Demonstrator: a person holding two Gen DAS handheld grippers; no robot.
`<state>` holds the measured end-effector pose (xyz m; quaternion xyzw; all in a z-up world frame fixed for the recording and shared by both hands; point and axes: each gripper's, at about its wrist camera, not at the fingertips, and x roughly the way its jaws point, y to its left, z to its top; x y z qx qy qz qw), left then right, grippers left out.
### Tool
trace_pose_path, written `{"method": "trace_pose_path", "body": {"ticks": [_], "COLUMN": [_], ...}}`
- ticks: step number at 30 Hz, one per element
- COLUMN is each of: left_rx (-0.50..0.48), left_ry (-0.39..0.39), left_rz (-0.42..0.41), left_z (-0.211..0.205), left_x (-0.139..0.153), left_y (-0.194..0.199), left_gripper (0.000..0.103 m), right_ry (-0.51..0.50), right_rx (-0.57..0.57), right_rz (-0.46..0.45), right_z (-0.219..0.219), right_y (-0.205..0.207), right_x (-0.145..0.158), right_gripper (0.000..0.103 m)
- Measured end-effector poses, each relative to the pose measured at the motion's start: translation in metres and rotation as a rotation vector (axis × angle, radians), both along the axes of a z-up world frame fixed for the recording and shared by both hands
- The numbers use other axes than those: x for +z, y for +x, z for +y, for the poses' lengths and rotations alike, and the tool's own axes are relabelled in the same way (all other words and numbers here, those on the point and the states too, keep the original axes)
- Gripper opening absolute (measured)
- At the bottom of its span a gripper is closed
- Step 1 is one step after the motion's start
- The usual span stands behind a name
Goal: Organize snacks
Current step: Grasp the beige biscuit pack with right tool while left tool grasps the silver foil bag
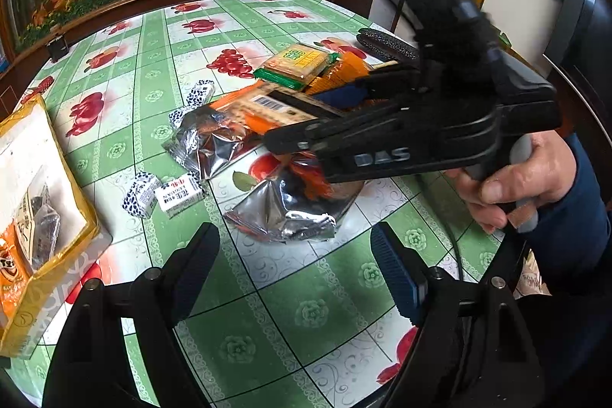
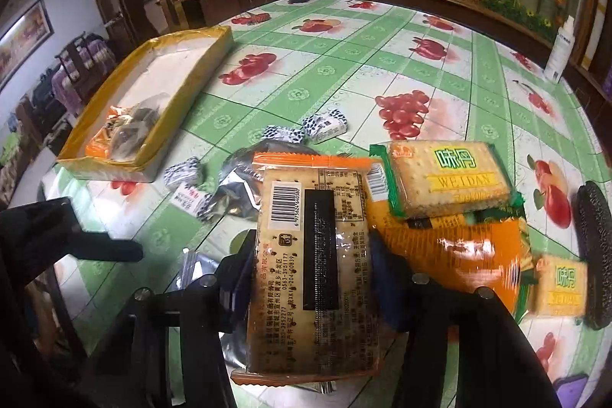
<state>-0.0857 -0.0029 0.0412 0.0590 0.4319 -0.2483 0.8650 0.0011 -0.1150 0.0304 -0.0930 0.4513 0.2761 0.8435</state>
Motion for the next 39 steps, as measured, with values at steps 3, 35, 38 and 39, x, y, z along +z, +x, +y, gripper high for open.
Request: {"method": "trace_pose_path", "body": {"ticks": [3, 35, 38, 39], "left_rx": [-0.007, 0.059, 0.101, 0.113], "left_ry": [0.015, -0.016, -0.047, -0.055], "left_rz": [0.001, -0.007, -0.032, -0.04], "left_z": [-0.003, -0.001, 0.018, 0.025], "left_x": [-0.001, 0.002, 0.012, 0.015], "left_y": [0.006, 0.023, 0.021, 0.021], "left_gripper": [0.081, 0.059, 0.059, 0.059], "right_ry": [0.044, 0.289, 0.289, 0.29], "right_rx": [-0.031, -0.111, -0.093, -0.087], "right_rz": [-0.012, -0.056, -0.049, -0.046], "right_z": [-0.014, -0.074, -0.063, -0.06], "right_y": [-0.004, -0.041, -0.04, -0.04], "right_x": [0.006, 0.043, 0.045, 0.046], "right_gripper": [0.055, 0.055, 0.055, 0.055]}}
